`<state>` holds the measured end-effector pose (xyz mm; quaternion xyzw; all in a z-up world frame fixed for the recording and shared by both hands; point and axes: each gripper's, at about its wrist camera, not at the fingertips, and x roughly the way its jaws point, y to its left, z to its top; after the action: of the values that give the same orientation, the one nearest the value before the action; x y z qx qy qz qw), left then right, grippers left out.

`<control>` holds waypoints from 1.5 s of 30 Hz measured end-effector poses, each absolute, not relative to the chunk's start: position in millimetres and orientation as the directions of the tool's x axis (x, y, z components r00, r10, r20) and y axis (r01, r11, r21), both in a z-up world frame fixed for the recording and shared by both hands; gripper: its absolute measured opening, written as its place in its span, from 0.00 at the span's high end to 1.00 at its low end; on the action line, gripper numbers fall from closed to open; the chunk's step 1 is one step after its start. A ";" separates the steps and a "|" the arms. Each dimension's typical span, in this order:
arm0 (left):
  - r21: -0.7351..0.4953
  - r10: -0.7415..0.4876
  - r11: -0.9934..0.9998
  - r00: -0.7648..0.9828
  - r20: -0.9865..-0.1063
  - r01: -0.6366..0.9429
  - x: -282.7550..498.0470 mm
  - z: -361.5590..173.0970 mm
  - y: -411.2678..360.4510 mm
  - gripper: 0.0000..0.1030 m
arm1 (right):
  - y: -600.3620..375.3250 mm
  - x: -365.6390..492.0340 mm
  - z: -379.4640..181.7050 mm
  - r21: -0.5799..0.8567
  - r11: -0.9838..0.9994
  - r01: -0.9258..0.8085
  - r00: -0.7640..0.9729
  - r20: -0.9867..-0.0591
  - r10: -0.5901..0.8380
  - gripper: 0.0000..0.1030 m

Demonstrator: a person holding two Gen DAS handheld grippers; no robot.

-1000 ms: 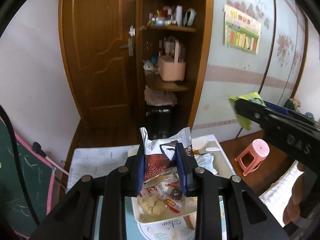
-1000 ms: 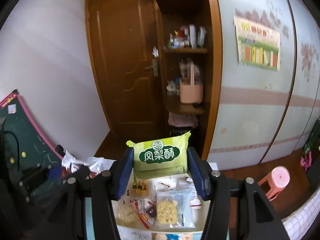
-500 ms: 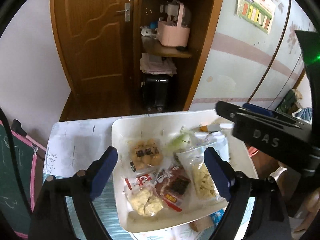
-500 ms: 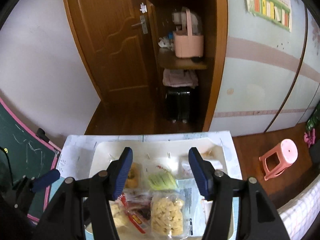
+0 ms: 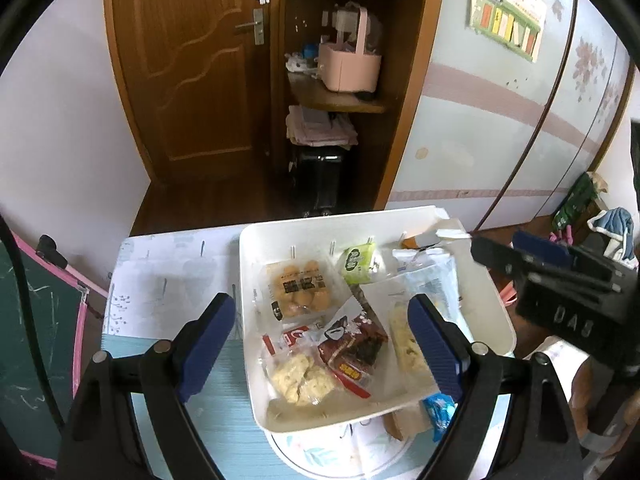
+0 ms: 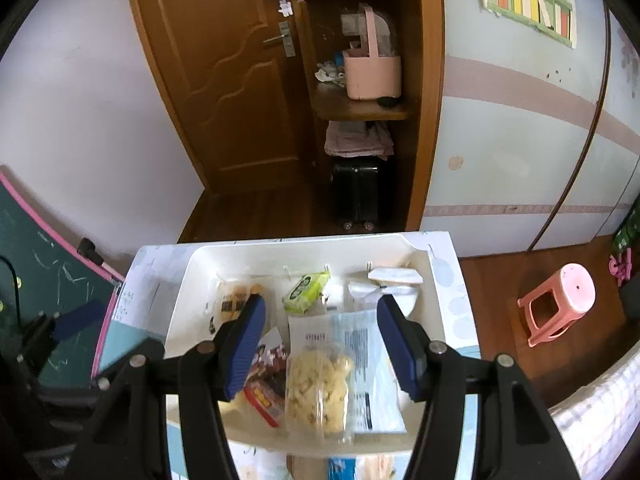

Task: Organize snacks
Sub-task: 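Withdraw both tools from the tray toward the wafer and blue snack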

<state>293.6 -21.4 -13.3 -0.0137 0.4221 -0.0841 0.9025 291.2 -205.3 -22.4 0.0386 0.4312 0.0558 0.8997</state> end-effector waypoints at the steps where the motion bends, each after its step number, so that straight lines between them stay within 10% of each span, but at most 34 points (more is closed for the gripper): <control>1: -0.101 -0.168 0.985 0.639 -0.750 0.140 286.8 -5.8 -19.9 0.15 | -205.6 286.7 -18.8 0.114 0.991 -0.071 0.626 -0.768 0.133 0.43; 21: -0.044 -0.260 0.958 0.794 -0.550 0.283 131.0 82.7 -27.8 0.01 | -198.6 127.7 65.2 0.015 0.991 -0.135 0.752 -0.649 0.112 0.43; 45: 0.033 -0.246 0.906 0.590 -0.769 0.421 130.4 -140.0 -87.0 0.01 | -234.3 126.2 -151.3 0.185 0.983 -0.005 0.504 -0.848 0.162 0.43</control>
<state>130.4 -87.0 -140.0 0.1062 0.4118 -0.1886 0.8852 126.2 -234.3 -151.3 0.0792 0.4956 0.0484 0.8635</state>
